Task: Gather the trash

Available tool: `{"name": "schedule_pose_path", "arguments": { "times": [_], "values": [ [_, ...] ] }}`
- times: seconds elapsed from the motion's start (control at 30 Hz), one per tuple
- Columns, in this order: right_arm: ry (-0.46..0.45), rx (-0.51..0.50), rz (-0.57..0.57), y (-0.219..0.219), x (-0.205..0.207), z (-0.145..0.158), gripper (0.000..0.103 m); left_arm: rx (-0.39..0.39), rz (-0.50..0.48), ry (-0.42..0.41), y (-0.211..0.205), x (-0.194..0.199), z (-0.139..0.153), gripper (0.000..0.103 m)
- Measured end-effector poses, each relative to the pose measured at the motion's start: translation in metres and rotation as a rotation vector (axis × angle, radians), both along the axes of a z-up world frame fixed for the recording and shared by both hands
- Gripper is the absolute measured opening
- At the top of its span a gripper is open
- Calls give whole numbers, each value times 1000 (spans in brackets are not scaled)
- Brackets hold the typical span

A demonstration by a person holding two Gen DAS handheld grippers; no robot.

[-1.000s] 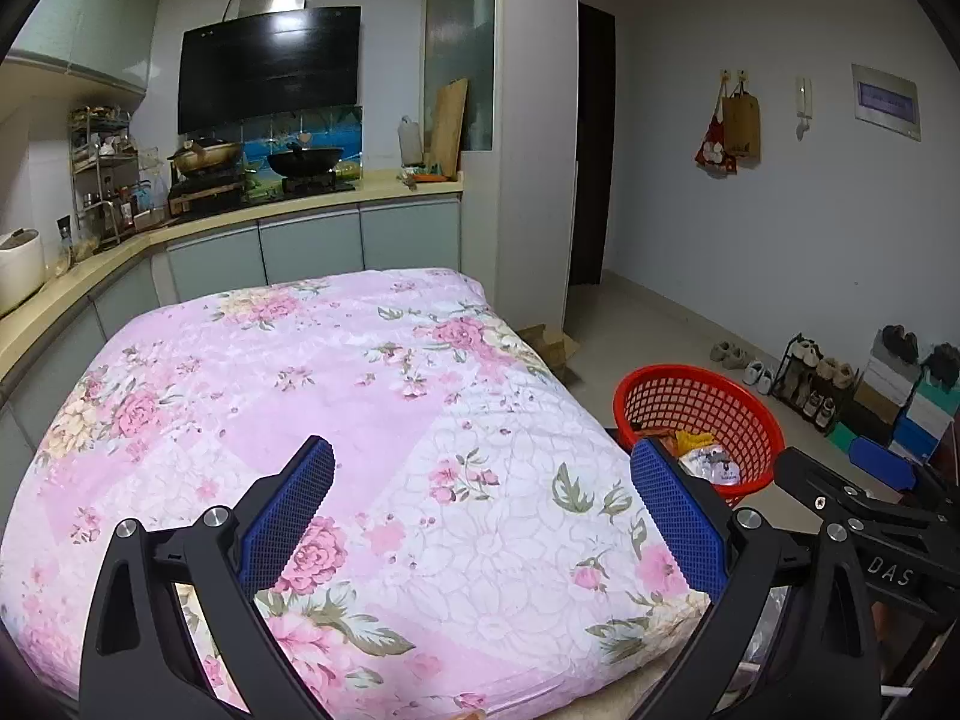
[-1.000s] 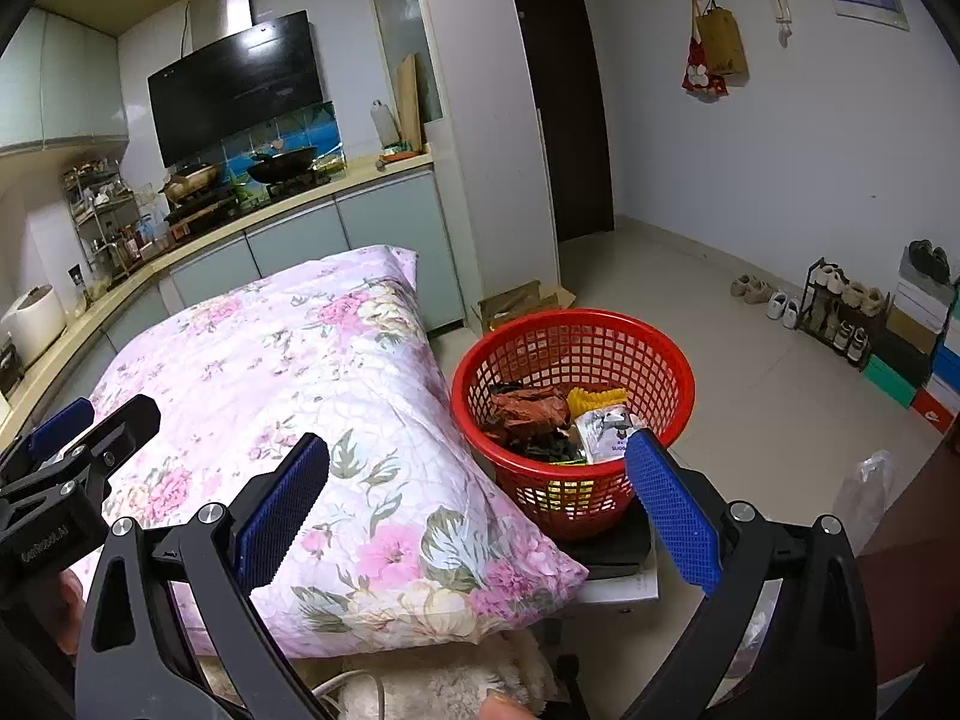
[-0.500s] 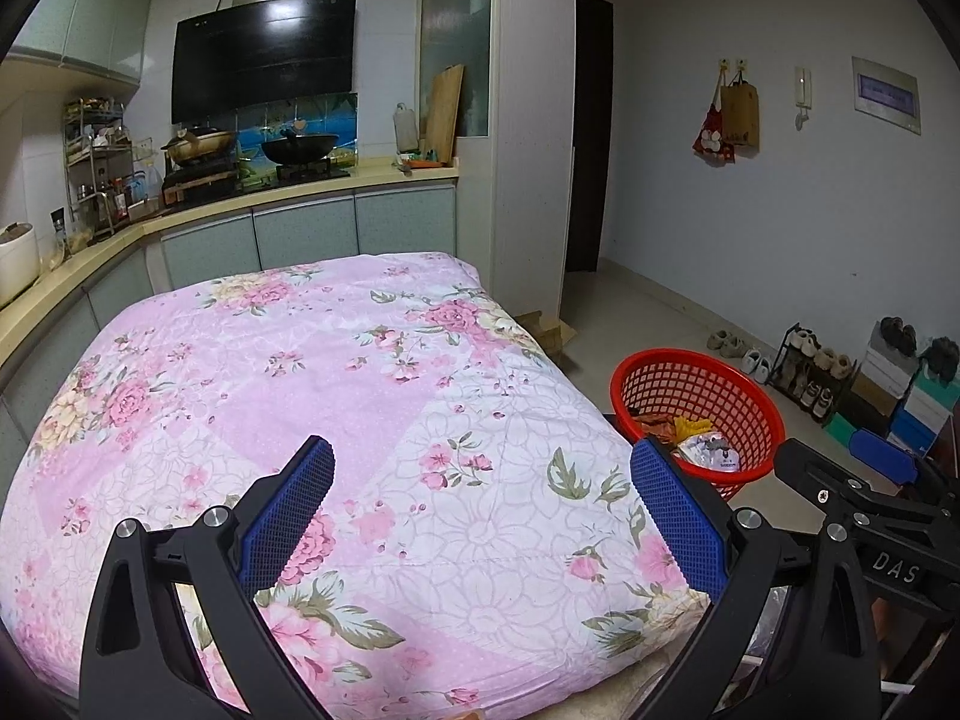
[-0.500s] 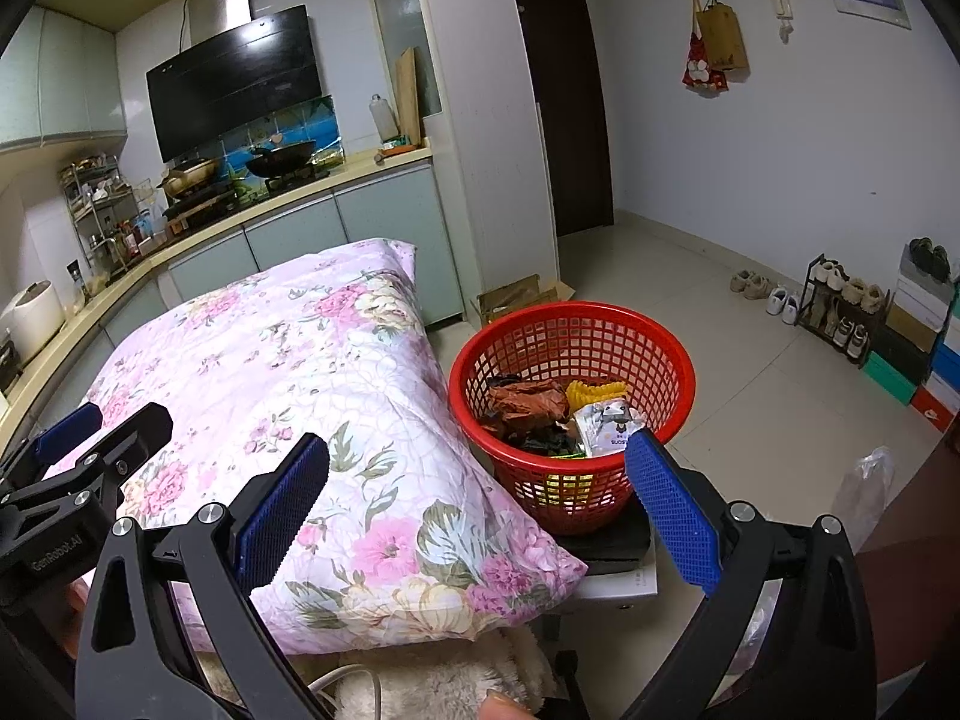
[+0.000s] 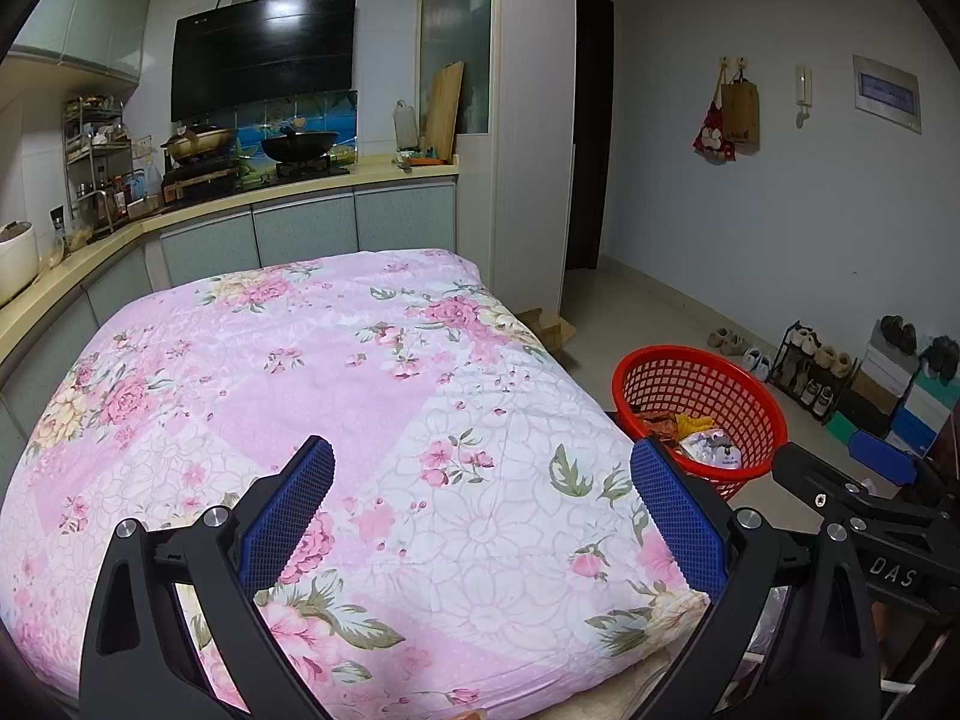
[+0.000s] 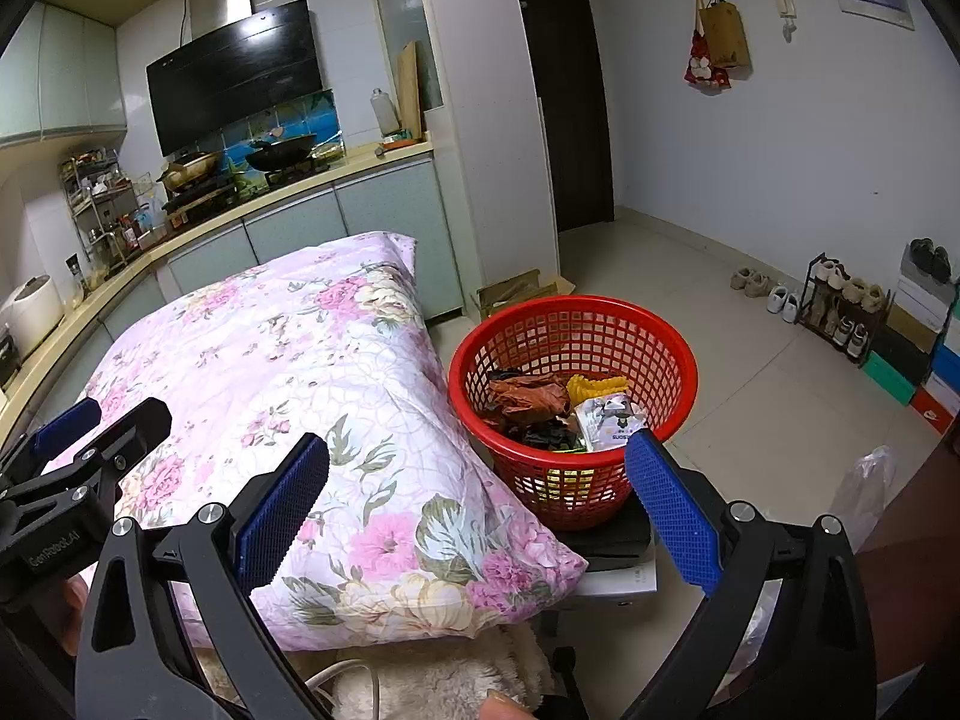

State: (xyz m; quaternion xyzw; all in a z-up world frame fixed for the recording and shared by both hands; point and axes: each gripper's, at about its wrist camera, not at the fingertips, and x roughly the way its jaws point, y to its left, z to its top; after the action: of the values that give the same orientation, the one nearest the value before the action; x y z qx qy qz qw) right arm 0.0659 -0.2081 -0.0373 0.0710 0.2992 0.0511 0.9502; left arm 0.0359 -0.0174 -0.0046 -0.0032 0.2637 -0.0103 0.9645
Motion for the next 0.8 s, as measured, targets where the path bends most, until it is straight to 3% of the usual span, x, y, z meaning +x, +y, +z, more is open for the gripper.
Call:
{"name": "schedule_pose_path", "arguments": {
  "times": [0.8],
  "values": [
    [-4,-7,-8,-3,-1,1,96,-11,-18,0,-1,-1,0,96]
  ]
}}
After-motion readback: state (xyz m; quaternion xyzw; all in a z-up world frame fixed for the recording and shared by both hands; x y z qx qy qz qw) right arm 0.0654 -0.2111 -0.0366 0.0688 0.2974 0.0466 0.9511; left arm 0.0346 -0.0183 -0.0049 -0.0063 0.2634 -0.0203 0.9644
